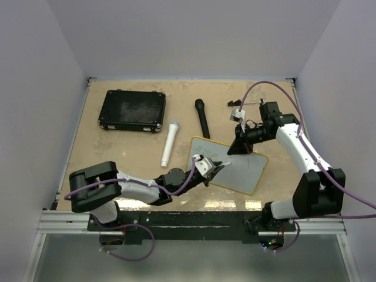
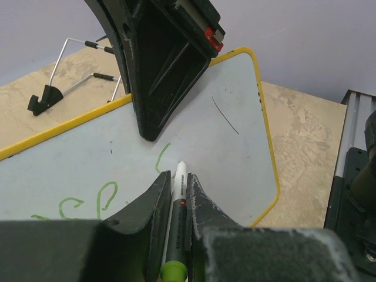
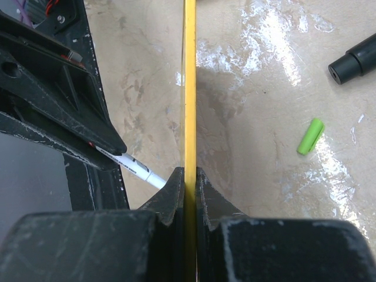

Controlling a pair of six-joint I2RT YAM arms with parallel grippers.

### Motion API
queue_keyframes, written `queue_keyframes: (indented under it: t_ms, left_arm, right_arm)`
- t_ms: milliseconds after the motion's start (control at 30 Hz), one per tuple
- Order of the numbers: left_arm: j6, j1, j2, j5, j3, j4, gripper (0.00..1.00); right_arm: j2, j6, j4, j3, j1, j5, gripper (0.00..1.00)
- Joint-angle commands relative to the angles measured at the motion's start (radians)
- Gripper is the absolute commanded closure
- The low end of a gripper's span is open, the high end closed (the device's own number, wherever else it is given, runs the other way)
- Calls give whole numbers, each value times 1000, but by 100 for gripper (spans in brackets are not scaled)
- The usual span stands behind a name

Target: Write a sentence on the whiteboard

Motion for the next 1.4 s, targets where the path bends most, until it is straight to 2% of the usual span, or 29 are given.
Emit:
queue_keyframes:
  t_ms: [0,900,1367]
  left_arm:
    - [4,2,-52,64,-14,86,100]
    - [-7,2,-91,78,-75,120,100]
    - [36,2,-22,68,1,103,100]
  right_arm:
    - [-33,-47,26,-3,-1,-40,100]
    - [-22,-50,25,-1,-1,-43,100]
    - [-25,-50,25,-1,-2,-42,100]
